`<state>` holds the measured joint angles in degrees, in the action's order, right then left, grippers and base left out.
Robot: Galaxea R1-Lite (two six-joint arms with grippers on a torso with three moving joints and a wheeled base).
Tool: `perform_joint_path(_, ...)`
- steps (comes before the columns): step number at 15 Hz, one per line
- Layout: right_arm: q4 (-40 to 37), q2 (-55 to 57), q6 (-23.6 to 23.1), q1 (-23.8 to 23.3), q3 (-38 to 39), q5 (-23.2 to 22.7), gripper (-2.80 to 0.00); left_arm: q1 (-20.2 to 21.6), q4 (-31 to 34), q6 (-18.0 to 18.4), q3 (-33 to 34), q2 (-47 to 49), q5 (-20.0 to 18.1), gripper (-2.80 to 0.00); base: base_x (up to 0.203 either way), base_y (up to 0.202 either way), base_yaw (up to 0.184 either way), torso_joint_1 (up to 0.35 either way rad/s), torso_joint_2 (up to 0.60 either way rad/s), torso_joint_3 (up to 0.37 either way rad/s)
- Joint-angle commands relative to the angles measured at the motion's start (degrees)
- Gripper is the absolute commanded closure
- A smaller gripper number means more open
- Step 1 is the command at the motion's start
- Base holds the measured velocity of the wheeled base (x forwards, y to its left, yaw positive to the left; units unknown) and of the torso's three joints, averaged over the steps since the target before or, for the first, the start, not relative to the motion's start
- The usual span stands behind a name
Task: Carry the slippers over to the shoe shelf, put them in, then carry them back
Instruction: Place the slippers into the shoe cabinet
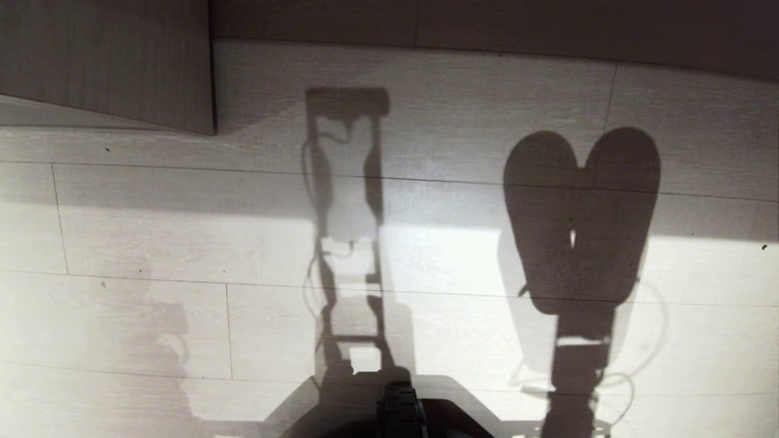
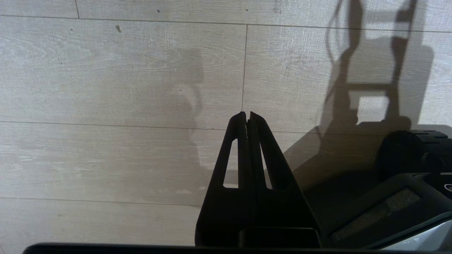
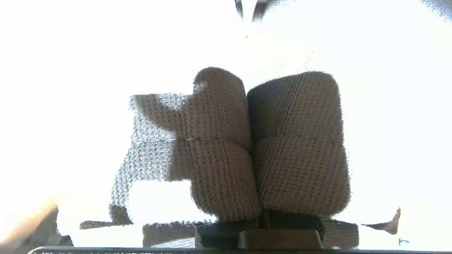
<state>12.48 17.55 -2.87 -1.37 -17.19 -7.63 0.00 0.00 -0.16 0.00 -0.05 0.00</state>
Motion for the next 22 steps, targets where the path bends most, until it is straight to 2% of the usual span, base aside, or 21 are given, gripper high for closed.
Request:
perform_joint_path(1,-5.4,-10.8,0.0,0.4,1.6,-0.4,0.0,0.0,0.0,0.0,0.0,0.0,0.0,0.0,0.0,0.0,0.0,0.0,0.0,0.0)
perform_joint_path(4,-8.4,-17.5,0.0,0.8,7.9,-0.5,0.0,0.0,0.0,0.0,0.0,0.0,0.0,0.0,0.0,0.0,0.0,0.0,0.0,0.0)
perform_joint_path(8,-4.9,-17.6,0.2,0.8,16.7,0.2,0.0,0.0,0.0,0.0,0.0,0.0,0.0,0.0,0.0,0.0,0.0,0.0,0.0,0.0)
perform_joint_path(14,-5.8,-17.6,0.1,0.8,17.1,2.8,0.0,0.0,0.0,0.0,0.0,0.0,0.0,0.0,0.0,0.0,0.0,0.0,0.0,0.0)
perform_joint_path(15,-7.7,-17.6,0.0,0.8,16.8,3.7,0.0,0.0,0.0,0.0,0.0,0.0,0.0,0.0,0.0,0.0,0.0,0.0,0.0,0.0)
perform_joint_path(17,-13.2,-17.6,-3.0,0.8,17.0,7.3,0.0,0.0,0.0,0.0,0.0,0.0,0.0,0.0,0.0,0.0,0.0,0.0,0.0,0.0)
perform_joint_path(22,-12.2,-17.6,-3.0,0.8,17.2,7.1,0.0,0.0,0.0,0.0,0.0,0.0,0.0,0.0,0.0,0.0,0.0,0.0,0.0,0.0)
